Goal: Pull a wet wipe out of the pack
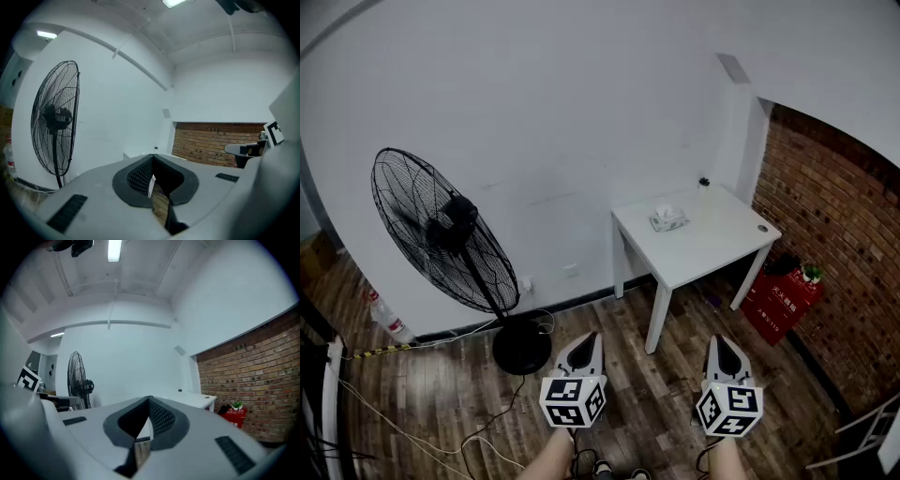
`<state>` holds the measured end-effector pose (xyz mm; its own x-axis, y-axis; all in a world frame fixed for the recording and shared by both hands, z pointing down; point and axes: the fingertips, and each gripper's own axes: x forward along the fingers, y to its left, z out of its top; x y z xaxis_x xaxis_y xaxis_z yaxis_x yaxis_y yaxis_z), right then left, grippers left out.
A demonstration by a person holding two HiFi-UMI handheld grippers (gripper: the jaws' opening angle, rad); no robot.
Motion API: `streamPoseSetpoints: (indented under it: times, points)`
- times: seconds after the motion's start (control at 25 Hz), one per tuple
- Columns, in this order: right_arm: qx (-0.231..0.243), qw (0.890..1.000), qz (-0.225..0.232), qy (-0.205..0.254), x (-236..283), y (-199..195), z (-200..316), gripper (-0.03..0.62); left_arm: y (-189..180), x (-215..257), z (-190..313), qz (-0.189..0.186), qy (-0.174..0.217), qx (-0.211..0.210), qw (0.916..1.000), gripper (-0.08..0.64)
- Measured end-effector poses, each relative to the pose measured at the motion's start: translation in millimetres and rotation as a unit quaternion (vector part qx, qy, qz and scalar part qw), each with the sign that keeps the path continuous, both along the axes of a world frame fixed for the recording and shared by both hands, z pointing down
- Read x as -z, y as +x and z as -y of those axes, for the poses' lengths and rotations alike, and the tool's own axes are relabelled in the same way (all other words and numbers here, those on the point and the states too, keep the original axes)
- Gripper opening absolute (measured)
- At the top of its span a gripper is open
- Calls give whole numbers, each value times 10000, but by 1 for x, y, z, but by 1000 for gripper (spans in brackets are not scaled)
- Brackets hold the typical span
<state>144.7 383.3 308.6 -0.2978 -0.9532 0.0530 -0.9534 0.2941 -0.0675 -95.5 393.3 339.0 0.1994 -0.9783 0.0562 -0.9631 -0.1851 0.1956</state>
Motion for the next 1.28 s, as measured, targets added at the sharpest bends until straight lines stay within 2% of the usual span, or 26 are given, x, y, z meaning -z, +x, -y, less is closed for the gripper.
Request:
streamPoseSetpoints:
  times: [0.4,0.6,0.84,1.16,1.28]
  points:
    - [-25,10000,53,-38,-2,12,-10,0,11,0,-10,15,-25,-8,10000,0]
    - [36,9997,235,-60,-4,12,-13,2,10,-2,-12,-11,-59,27,10000,0]
    - [-49,9999,81,-38,-4,16,-17,3,11,-5,-12,-74,-76,41,9999,0]
    - [-146,9999,49,-46,-10,18,-18,90,10,-11,-7,-109,-58,14,9999,0]
    - [-202,9998,41,-58,-12,16,-15,101,6,-12,-3,-107,-68,11,9999,0]
